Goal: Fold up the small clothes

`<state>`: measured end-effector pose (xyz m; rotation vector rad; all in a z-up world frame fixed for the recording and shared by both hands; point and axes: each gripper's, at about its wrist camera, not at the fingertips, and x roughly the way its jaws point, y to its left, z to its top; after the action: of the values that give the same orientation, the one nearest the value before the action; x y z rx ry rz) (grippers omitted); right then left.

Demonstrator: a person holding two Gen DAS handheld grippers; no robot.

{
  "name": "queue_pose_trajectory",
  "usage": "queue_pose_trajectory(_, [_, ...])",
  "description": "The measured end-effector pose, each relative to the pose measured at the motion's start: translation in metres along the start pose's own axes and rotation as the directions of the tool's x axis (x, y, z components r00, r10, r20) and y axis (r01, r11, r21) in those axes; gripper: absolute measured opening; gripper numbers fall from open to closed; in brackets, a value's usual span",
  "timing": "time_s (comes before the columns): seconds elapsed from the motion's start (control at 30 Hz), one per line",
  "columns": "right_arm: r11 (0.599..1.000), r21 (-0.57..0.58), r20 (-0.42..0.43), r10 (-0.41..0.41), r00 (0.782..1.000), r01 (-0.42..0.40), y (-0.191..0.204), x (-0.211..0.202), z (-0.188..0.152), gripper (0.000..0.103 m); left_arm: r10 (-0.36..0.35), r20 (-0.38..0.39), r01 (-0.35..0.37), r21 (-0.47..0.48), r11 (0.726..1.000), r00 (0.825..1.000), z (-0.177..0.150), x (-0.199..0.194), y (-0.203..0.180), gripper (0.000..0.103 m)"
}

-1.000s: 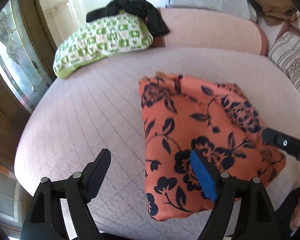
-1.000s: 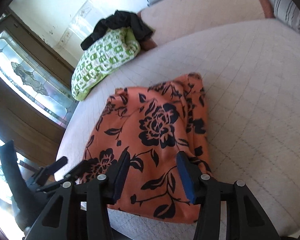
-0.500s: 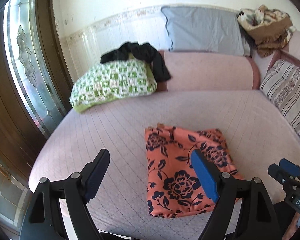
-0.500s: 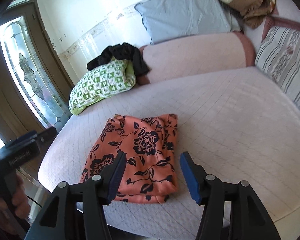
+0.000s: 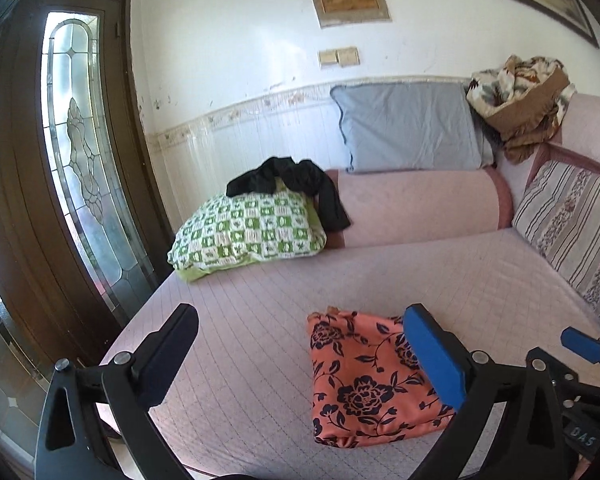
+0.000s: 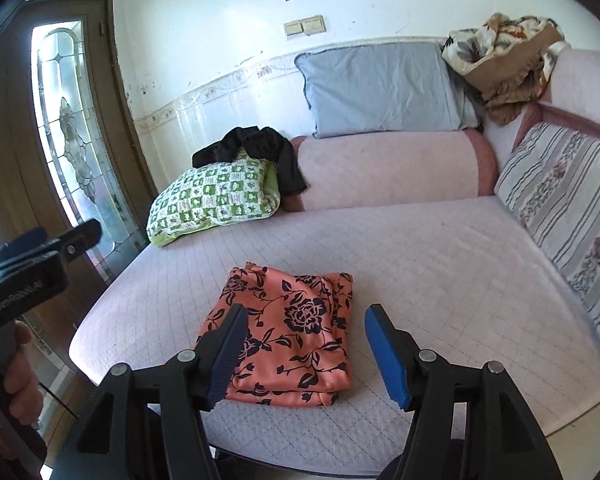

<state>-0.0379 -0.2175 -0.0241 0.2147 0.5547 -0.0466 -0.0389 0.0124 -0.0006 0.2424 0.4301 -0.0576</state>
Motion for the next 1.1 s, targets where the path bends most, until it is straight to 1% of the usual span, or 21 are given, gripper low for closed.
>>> queue_pose_trajectory(0.13, [1.000, 0.011, 0.011, -0.025, 1.000, 0.025, 0.003, -0.012, 0.002, 0.067, -0.004, 0.023, 0.005, -0.018, 1.000, 1.000, 0.006, -0.016, 0.007, 0.102])
queue_pose_trajectory(0.23, [1.000, 0.015, 0.024, -0.025, 0.999, 0.025, 0.005, -0.020, 0.005, 0.067, 0.005, 0.043, -0.004, -0.024, 1.000, 0.999, 0.008, -0.028, 0.010, 0.102])
queue_pose_trajectory(0.4, [0.999, -0.018, 0.076, -0.032, 0.997, 0.033, 0.018, -0.039, 0.010, 0.068, 0.003, 0.065, -0.001, -0.040, 0.999, 0.998, 0.012, -0.043, 0.017, 0.102])
queue_pose_trajectory(0.57, [0.999, -0.037, 0.116, -0.034, 0.993, 0.039, 0.028, -0.052, 0.015, 0.070, -0.004, 0.070, 0.008, -0.054, 0.999, 0.998, 0.014, -0.050, 0.023, 0.102])
queue_pose_trajectory(0.77, [0.999, -0.026, 0.131, -0.039, 0.991, 0.042, 0.035, -0.060, 0.023, 0.070, 0.001, 0.082, 0.005, -0.073, 0.997, 0.997, 0.015, -0.057, 0.029, 0.102])
queue_pose_trajectory(1.0, [0.996, -0.065, 0.147, -0.045, 0.988, 0.054, 0.053, -0.068, 0.026, 0.070, 0.017, 0.101, -0.009, -0.070, 0.998, 0.995, 0.018, -0.067, 0.035, 0.102])
queue_pose_trajectory(1.1, [0.995, -0.079, 0.145, -0.041, 0.989, 0.053, 0.059, -0.067, 0.026, 0.070, 0.012, 0.102, -0.005, -0.070, 0.998, 0.995, 0.020, -0.069, 0.038, 0.102])
